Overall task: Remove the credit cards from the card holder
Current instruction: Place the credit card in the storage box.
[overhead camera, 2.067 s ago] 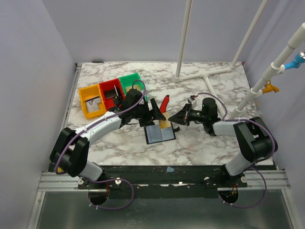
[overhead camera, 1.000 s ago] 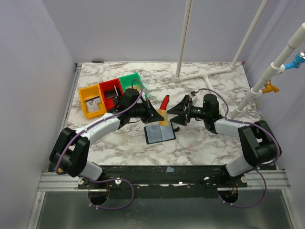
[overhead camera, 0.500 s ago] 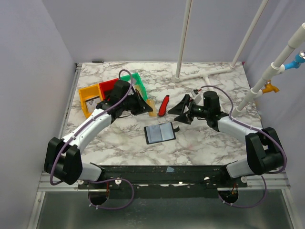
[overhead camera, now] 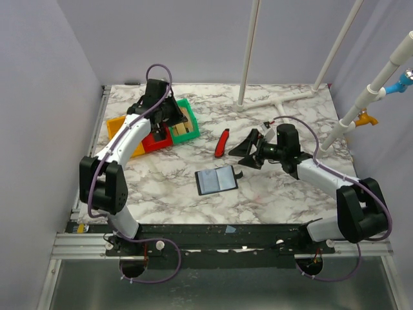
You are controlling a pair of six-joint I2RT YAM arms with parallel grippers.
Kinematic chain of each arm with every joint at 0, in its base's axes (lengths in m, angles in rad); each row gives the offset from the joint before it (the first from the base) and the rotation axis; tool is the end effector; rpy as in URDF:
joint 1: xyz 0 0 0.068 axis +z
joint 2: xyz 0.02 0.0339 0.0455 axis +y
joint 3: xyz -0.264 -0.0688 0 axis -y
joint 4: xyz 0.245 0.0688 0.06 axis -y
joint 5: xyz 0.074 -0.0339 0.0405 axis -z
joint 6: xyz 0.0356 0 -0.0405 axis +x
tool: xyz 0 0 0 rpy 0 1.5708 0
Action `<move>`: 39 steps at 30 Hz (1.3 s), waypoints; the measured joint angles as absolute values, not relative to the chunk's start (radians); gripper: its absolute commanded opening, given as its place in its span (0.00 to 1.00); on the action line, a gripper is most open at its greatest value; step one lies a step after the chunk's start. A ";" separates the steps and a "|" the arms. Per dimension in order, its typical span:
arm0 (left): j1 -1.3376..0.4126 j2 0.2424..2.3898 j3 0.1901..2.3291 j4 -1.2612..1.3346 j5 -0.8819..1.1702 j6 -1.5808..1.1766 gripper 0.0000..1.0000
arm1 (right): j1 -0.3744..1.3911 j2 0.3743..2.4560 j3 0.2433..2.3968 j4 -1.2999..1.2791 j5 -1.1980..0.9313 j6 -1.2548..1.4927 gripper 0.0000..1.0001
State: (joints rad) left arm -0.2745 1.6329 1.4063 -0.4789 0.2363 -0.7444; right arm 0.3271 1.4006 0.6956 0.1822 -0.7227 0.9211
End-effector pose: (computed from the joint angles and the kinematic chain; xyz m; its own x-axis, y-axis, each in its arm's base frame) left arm 0.3551 -0.1087 0.3100 -0.7538 -0.4720 -0.4571 -0.1029 0.7718 -0.6274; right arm 0.2652 0.1148 0.2103 -0.9100 0.3219 -0.2612 -0.0976 0.4460 0.8897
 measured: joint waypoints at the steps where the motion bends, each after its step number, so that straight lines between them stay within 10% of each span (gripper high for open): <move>1: -0.269 1.660 1.434 -0.490 0.230 -0.738 0.00 | 0.327 1.394 0.696 0.177 -0.720 0.918 1.00; 28: -0.205 2.177 1.859 -0.633 0.192 -0.677 0.00 | 0.327 1.312 0.696 0.069 -0.685 0.871 1.00; 39: -0.203 2.220 1.908 -0.644 0.204 -0.676 0.46 | 0.327 1.304 0.696 0.061 -0.682 0.870 1.00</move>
